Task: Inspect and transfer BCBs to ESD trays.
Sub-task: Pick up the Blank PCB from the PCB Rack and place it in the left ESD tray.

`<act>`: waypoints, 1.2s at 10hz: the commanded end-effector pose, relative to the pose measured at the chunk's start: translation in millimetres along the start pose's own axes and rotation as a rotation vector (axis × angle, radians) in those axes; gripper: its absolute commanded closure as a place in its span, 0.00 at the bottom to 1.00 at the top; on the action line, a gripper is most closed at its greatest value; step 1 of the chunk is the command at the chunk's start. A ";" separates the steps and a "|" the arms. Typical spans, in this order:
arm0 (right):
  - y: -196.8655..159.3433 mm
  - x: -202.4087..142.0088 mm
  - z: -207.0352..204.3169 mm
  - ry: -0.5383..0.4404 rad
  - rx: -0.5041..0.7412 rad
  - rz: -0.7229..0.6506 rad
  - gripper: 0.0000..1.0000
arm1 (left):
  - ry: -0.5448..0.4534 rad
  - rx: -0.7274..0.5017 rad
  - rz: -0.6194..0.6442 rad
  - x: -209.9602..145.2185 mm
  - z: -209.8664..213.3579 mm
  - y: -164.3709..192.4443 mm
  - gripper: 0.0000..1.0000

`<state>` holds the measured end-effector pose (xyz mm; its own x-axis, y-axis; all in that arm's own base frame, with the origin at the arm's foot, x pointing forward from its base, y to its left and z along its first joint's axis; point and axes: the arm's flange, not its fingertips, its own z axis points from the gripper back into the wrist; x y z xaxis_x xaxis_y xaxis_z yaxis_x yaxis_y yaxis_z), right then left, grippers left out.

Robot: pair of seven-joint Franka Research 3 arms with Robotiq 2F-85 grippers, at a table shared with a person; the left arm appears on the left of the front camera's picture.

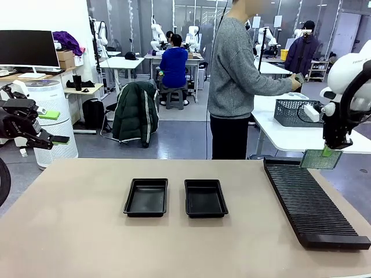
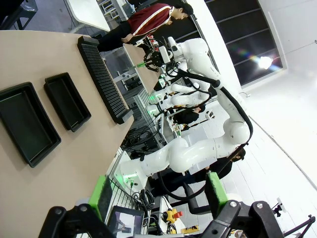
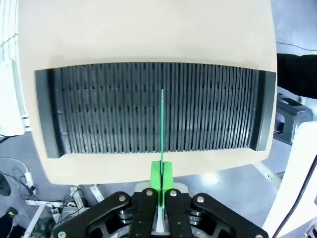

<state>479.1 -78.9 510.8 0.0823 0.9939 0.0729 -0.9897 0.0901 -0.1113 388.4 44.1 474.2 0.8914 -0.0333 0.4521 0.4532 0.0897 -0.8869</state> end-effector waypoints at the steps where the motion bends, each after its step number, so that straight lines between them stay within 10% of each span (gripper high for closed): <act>1: 2.4 7.3 22.5 0.006 0.021 -0.037 0.98 | -0.001 0.000 0.000 -0.4 1.5 -1.2 0.00; 12: 14.3 16.3 109.7 0.028 0.041 -0.140 0.98 | -0.001 0.000 0.000 -0.4 1.5 -1.2 0.00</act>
<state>451.0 -69.9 617.1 0.1937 0.9780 0.0779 -0.9765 0.1998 -0.0802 388.4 44.1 474.2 0.8914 -0.0333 0.4521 0.4532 0.0897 -0.8869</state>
